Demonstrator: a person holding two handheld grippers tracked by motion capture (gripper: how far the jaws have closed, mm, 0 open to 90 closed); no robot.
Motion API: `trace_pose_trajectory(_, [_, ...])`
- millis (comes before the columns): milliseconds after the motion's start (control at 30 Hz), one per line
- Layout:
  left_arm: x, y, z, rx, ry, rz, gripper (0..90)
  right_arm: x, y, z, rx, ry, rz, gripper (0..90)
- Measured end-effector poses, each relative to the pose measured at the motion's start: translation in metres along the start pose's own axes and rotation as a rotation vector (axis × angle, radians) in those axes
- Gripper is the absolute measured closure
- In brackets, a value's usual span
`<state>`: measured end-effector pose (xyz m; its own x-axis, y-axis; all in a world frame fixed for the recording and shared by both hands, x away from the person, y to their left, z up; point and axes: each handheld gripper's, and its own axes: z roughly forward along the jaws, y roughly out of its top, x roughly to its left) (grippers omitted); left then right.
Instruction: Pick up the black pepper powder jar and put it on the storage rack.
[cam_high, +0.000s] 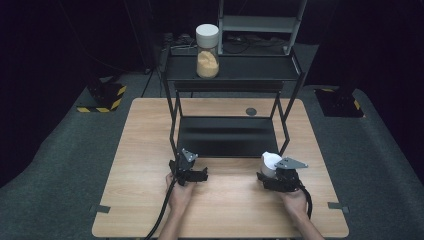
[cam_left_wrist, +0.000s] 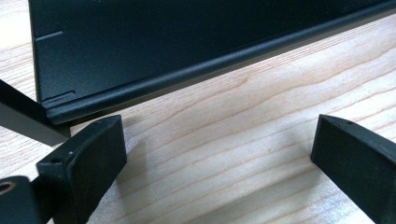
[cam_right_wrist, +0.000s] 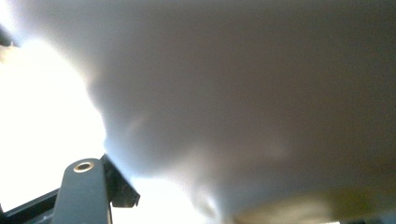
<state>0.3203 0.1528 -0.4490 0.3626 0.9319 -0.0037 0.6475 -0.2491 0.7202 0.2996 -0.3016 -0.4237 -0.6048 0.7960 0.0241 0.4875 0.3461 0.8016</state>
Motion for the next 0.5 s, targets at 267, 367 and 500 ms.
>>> trace_pose_trajectory(267, [0.0, 0.0, 0.0, 0.0, 0.0, 0.0, 3.2, -0.004, 0.013, -0.006, -0.008, 0.006, -0.005, 30.4])
trace_pose_trajectory(367, [0.0, 0.0, 0.0, 0.0, 0.0, 0.0, 3.1, -0.007, 0.02, -0.009, -0.016, 0.014, -0.007, 30.4])
trace_pose_trajectory(500, [0.0, 0.0, 0.0, 0.0, 0.0, 0.0, 3.1, -0.01, 0.026, -0.011, -0.018, 0.023, -0.005, 30.4])
